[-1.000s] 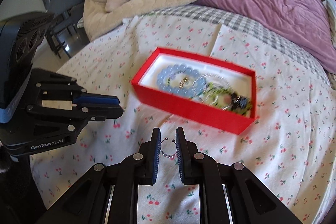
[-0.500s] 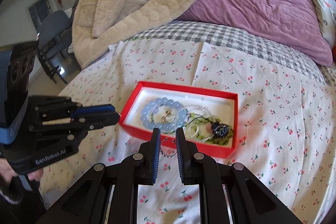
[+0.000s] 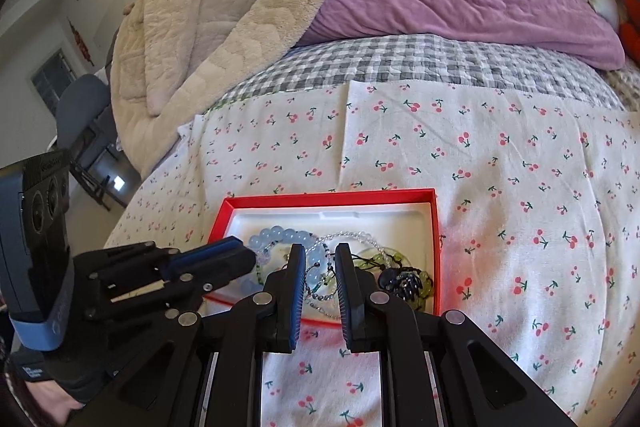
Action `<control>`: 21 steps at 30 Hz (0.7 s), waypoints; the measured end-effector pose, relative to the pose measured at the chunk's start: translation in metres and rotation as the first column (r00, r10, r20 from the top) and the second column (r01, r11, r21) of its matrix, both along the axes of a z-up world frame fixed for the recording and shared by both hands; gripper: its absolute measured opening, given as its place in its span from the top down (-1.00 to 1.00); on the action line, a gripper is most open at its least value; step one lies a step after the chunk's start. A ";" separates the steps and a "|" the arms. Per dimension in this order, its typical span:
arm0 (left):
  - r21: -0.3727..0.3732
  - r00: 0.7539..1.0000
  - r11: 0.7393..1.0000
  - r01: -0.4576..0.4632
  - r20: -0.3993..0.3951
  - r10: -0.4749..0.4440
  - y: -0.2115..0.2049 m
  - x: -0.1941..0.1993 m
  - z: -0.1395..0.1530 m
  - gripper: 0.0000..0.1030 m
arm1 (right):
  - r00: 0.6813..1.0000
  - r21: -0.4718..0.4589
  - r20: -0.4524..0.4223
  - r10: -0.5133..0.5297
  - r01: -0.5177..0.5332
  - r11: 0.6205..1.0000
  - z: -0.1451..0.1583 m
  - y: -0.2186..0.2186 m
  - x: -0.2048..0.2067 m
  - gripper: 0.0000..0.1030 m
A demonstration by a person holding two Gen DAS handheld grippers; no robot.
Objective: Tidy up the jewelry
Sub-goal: 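Carry the silver ring and gold earring over the red box with both tools, then open both tools to release the items into the box and withdraw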
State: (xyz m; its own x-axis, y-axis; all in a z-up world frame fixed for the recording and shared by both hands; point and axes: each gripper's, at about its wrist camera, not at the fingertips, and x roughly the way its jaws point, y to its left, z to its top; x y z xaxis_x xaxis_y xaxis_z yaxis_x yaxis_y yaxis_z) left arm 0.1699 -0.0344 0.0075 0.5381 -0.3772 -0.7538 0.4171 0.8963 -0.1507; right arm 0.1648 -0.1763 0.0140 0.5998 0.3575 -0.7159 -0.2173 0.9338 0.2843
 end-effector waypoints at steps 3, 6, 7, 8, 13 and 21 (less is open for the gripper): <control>0.013 1.000 1.000 -0.006 0.000 0.006 -0.003 0.003 -0.003 0.77 | 1.000 0.026 -0.023 -0.014 0.015 1.000 -0.003 -0.005 0.004 0.65; 0.030 1.000 0.999 -0.011 0.002 0.011 -0.003 0.003 -0.004 0.63 | 0.997 0.059 -0.066 -0.034 0.038 0.998 -0.005 -0.013 0.007 0.63; 0.036 1.000 0.999 -0.012 0.005 0.012 -0.004 0.003 -0.004 0.49 | 0.997 0.060 -0.067 -0.037 0.041 0.997 -0.005 -0.014 0.007 0.61; 0.039 1.000 0.999 -0.012 0.008 0.012 -0.004 0.003 -0.003 0.42 | 0.997 0.064 -0.067 -0.037 0.042 0.997 -0.005 -0.016 0.007 0.55; 0.064 1.000 0.998 -0.010 0.026 0.009 -0.005 -0.003 0.001 0.11 | 0.997 0.081 -0.037 -0.062 0.065 0.995 0.002 -0.018 0.000 -0.24; 0.095 0.999 0.995 -0.032 0.034 0.029 -0.003 -0.013 0.007 -0.42 | 0.997 0.035 -0.027 -0.078 0.079 0.996 0.010 -0.020 -0.008 -0.31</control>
State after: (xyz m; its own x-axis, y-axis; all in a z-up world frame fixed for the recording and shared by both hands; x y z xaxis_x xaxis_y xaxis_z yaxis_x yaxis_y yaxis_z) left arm 0.1570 -0.0371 0.0149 0.5726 -0.2873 -0.7678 0.3928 0.9182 -0.0506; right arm 0.1572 -0.1961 0.0239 0.6085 0.3357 -0.7191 -0.1361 0.9369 0.3221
